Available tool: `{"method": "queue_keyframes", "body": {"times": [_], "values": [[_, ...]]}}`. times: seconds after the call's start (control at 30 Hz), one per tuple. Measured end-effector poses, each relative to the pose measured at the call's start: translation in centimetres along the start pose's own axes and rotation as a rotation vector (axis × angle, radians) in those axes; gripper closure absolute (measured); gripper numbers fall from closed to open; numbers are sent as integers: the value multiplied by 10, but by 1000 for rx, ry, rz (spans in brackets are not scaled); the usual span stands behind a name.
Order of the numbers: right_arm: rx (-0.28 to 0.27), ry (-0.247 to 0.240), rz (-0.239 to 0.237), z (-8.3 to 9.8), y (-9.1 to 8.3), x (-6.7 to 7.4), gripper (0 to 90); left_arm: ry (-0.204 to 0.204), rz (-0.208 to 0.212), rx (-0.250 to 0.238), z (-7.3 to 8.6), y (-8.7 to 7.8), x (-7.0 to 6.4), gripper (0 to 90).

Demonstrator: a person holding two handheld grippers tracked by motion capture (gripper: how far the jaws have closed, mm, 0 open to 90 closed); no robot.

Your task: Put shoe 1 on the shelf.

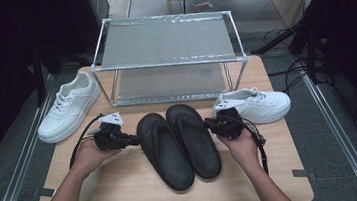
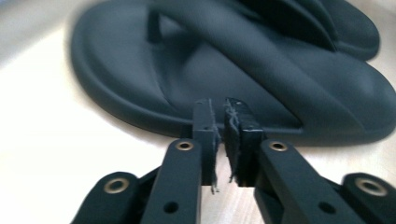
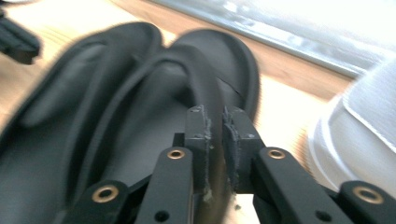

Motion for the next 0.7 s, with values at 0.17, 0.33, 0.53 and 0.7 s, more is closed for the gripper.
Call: {"method": "queue_keyframes", "body": {"times": [0.17,0.33,0.53,0.7], "values": [[-20,-13,-74,-3,-4,23,735,-30,6,-60,-8,-14,-6,695],[-20,-4,-119,1,-5,43,716,-31,10,-53,-10,-20,-12,621],[-6,0,-151,14,-2,61,664,-28,2,-58,-13,-22,-15,525],[-22,-9,-158,18,0,70,635,-65,-6,-66,-12,-26,-11,469]]}}
Point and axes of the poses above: each handheld gripper's, and its own axes: y roughly forward along the jaws, z roughly out of its underside, x roughly to its left, the point moved 10 cm from there along y, roughly forward along the jaws
